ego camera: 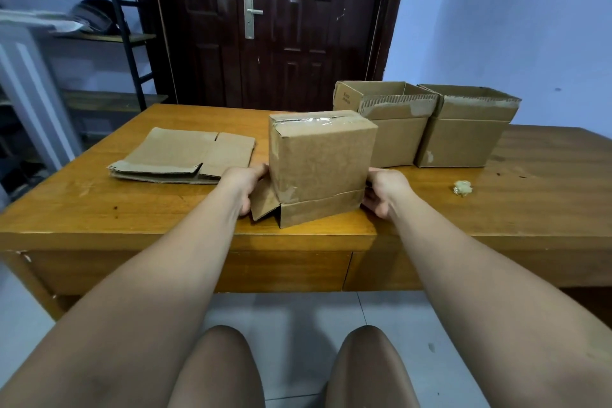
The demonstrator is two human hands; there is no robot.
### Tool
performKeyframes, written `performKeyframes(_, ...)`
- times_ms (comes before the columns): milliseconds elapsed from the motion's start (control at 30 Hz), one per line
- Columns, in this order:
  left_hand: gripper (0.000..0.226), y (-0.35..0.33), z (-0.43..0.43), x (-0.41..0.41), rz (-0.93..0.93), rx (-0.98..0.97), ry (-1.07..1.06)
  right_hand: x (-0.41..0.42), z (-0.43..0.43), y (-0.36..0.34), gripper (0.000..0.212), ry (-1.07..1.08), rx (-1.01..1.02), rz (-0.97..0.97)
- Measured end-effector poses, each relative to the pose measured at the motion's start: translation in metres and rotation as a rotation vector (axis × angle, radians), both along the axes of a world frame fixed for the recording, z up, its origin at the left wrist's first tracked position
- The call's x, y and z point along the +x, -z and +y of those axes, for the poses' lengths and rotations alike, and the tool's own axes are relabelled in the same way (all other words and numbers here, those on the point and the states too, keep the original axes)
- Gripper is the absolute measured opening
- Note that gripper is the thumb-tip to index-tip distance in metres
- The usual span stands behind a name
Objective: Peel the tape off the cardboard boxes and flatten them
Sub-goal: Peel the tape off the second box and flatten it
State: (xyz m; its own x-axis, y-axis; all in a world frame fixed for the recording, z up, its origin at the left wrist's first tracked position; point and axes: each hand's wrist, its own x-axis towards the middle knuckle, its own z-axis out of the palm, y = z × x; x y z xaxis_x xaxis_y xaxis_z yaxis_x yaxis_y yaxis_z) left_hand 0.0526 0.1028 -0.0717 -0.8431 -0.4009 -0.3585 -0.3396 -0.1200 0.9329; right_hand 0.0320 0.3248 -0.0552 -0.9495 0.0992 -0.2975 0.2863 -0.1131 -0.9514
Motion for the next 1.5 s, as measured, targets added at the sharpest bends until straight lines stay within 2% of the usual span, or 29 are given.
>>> performKeyframes(67,0.041,0.002,0.001,-0.001,0.031,-0.044,-0.024,0.0,0.0,0.0,0.025,0.01,0.033,-0.012)
performKeyframes(200,0.02,0.004,0.009,-0.005,0.127,-0.188,-0.11,-0.001,-0.001,-0.002,0.031,-0.002,0.103,-0.006)
performKeyframes(333,0.033,0.008,0.02,-0.001,0.214,-0.505,-0.116,0.002,0.0,-0.001,0.035,0.033,0.148,0.069)
performKeyframes(467,0.046,0.008,0.023,0.001,0.253,-0.53,-0.049,0.0,0.002,0.001,0.035,0.04,0.229,0.107)
performKeyframes(600,0.056,0.008,0.024,0.002,0.244,-0.685,0.052,-0.001,0.006,0.0,0.036,0.009,0.277,0.107)
performKeyframes(733,0.042,0.013,0.028,0.004,0.26,-0.933,0.106,-0.002,0.013,0.0,0.034,0.014,0.339,0.123)
performKeyframes(833,0.03,0.02,0.026,0.001,0.178,-1.068,0.055,-0.001,0.018,0.004,0.037,0.059,0.398,0.14)
performKeyframes(933,0.028,0.018,0.025,0.003,0.263,-0.922,0.004,-0.001,0.018,0.008,0.039,0.066,0.426,0.153)
performKeyframes(1067,0.028,-0.035,0.044,0.024,0.62,-0.511,-0.201,-0.001,0.015,0.008,0.041,0.05,0.455,0.167)
performKeyframes(1100,0.03,-0.053,0.05,0.03,0.723,-0.474,-0.199,0.0,0.014,0.007,0.042,0.04,0.468,0.17)
performKeyframes(1167,0.036,-0.085,0.062,0.036,0.825,-0.614,-0.077,0.001,0.011,0.007,0.041,0.005,0.487,0.171)
performKeyframes(1200,0.04,-0.095,0.067,0.034,0.786,-0.756,0.017,0.002,0.01,0.007,0.04,-0.018,0.483,0.164)
performKeyframes(1233,0.044,-0.102,0.072,0.032,0.666,-0.921,0.127,0.002,0.008,0.007,0.039,-0.034,0.464,0.153)
performKeyframes(1300,0.057,-0.102,0.081,0.026,0.304,-1.312,0.296,0.004,0.008,0.006,0.04,-0.048,0.403,0.135)
performKeyframes(1333,0.064,-0.098,0.085,0.025,0.181,-1.479,0.328,0.005,0.009,0.006,0.04,-0.051,0.381,0.127)
performKeyframes(1367,0.071,-0.092,0.087,0.024,0.121,-1.564,0.352,0.007,0.01,0.006,0.039,-0.058,0.38,0.119)
performKeyframes(1433,0.079,-0.08,0.088,0.026,0.081,-1.589,0.415,0.01,0.013,0.01,0.034,-0.069,0.43,0.119)
performKeyframes(1500,0.081,-0.073,0.085,0.027,0.092,-1.578,0.449,0.009,0.014,0.014,0.031,-0.023,0.591,0.162)
